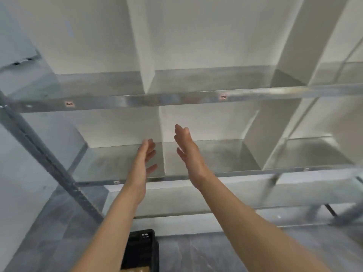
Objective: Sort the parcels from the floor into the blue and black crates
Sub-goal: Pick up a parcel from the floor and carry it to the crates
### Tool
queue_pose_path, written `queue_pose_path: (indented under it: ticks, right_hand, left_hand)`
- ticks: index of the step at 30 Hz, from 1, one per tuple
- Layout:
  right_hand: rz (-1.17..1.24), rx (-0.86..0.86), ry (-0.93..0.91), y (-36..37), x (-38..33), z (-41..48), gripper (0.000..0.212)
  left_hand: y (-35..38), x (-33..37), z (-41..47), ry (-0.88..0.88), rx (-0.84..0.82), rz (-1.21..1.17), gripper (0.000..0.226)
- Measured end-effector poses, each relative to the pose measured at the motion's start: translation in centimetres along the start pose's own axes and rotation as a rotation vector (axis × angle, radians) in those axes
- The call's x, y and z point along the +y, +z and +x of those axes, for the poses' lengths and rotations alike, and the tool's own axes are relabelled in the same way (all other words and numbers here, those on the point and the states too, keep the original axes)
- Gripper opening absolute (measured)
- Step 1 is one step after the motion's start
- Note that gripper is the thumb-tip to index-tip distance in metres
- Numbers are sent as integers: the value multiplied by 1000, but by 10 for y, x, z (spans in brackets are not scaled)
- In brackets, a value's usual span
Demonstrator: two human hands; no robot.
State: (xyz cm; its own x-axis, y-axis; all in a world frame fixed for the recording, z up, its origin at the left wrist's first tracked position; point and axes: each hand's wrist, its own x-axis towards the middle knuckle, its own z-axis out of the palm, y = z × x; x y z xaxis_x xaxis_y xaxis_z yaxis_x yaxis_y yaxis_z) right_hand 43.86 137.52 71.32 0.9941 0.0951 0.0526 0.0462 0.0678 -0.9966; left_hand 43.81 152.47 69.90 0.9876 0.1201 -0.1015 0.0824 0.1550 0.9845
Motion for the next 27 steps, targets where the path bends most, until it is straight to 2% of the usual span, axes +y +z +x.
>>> queue_pose_path:
  ticks: [6,17,20,23,25,27]
  right_hand:
    - [21,248,0,-151,-3,-72,76]
    - [61,727,18,-399,-7,-268,85]
    - [85,859,29,-445,-5,-314,77]
    - [107,976,60,-483,-5,-357,67]
    - [151,1061,77,-505,-6,-383,53]
    - [165,1139,61,-527,-2,-404,53]
  left_hand:
    - [148,-29,-42,-46,-258,45,44]
    - [418,-91,-175,-119,-775,135,62]
    - [475,-105,-215,-139,-905,156,65]
    - [528,-122,-251,-180,-1026,194,58]
    - [563,-133,-274,-208,-1114,216,51]
    - [595,-146,-294,-248,-1189,233,43]
